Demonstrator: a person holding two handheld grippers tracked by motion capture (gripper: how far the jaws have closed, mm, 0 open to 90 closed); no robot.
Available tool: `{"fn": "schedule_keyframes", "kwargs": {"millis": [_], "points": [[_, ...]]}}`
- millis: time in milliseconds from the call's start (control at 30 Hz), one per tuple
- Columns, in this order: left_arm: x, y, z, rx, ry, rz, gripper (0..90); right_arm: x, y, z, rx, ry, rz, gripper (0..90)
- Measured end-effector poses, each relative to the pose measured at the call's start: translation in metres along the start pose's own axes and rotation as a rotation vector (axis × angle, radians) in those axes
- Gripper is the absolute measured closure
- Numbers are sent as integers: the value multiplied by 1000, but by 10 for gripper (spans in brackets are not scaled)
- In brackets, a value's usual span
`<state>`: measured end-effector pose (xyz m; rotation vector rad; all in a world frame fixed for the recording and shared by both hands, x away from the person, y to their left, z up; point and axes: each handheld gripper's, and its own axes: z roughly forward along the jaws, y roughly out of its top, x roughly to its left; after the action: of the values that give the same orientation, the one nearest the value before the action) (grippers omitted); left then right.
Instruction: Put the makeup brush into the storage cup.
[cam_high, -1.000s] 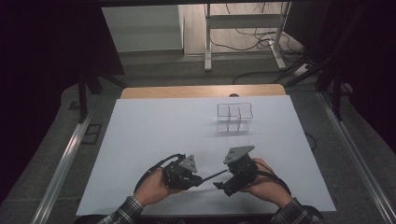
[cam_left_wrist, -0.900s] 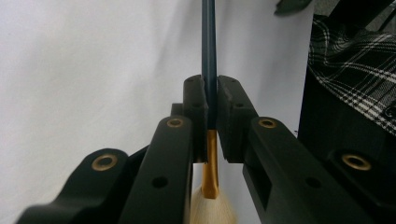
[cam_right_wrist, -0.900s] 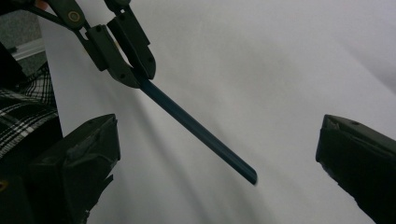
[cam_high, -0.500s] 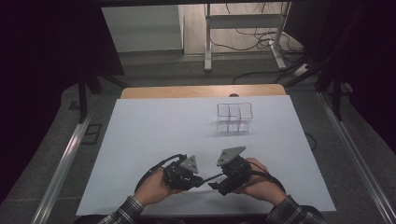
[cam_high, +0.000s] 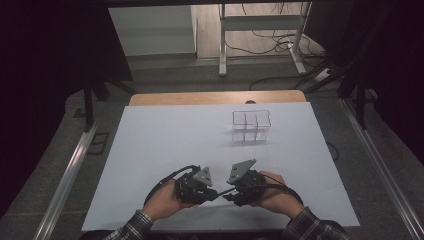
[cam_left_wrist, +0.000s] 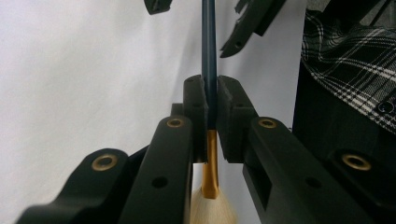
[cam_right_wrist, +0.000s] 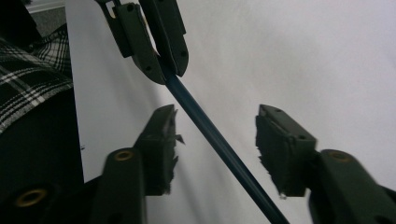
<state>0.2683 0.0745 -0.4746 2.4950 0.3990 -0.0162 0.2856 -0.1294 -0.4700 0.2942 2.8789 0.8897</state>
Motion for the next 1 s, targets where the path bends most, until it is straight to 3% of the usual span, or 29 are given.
{"fn": "schedule_keyframes", "kwargs": {"millis": [33,200,300,333,367,400,433,467,533,567,667,800,1000], "points": [[-1,0,0,3,4,-3,834,0,0,0,2,3,-10,584],[-1,0,0,8,-1,4,834,1,-1,1,26,12,-27,655],[0,0,-1,33,7,29,823,1,-1,2,43,27,-44,702],[0,0,-1,35,14,31,808,2,-1,2,53,52,-66,784],[1,-1,-3,13,49,17,784,3,-1,2,61,77,-76,834],[3,-1,-6,-10,54,-2,761,5,0,1,65,103,-77,854],[5,-2,-9,-36,70,-18,697,6,1,1,66,82,-80,855],[5,-2,-9,-36,70,-18,575,7,3,0,75,71,-93,856],[7,-3,-15,-68,117,-37,403,6,3,-3,57,59,-73,856],[10,-5,-19,-112,130,-80,353,6,3,-3,53,59,-53,856],[13,-8,-23,-129,158,-104,175,4,1,-4,49,43,-36,856],[18,-13,-26,-142,192,-165,72,1,0,-5,48,26,-3,855],[23,-21,-30,-185,207,-232,33,-1,-2,-6,43,-6,27,854]]}}
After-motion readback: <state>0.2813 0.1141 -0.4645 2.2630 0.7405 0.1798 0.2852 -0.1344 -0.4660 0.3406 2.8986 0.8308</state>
